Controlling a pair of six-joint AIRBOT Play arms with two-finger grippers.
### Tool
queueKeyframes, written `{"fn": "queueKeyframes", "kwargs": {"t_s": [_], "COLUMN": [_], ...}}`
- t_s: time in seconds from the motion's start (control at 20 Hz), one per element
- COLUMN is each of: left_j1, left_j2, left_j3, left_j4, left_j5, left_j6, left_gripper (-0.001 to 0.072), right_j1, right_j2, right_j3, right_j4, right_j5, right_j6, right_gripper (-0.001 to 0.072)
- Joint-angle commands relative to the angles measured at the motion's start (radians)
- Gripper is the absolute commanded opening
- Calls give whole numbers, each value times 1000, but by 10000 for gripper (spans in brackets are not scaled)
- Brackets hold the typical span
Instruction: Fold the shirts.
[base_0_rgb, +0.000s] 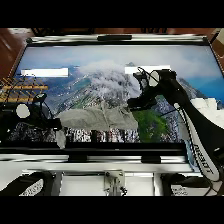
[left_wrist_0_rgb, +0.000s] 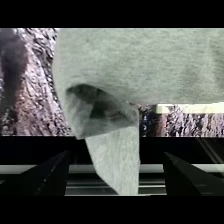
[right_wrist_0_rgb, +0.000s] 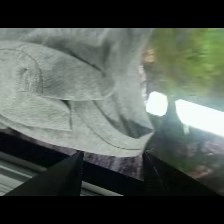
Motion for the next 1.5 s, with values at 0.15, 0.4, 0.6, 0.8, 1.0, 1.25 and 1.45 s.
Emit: {"fn": "queueKeyframes", "kwargs": {"t_s": [0.15,0.4,0.6,0.8,1.0,1.25,1.45], "left_j1": [24,24,24,24,24,24,24], "left_j2": [-78,-142,-147,-138,-33,126,211], "left_j3": [-69,-69,-69,-32,193,604,914], "left_j4": [-76,-76,-76,-55,113,116,116], "left_j5": [187,247,288,255,163,207,237], "left_j6": [7,4,4,71,103,83,72], "left_gripper": [690,493,241,32,32,31,31], "right_j1": [-50,-18,43,68,68,68,68], "right_j2": [-122,-174,-216,-219,-117,109,325], "right_j3": [0,0,0,6,105,329,451], "right_j4": [149,203,201,204,127,-57,-93], "right_j5": [8,-53,-92,-100,-98,-142,-286], "right_j6": [-112,-113,-110,-128,-223,-253,-212], "right_gripper": [501,500,500,56,56,56,56]}}
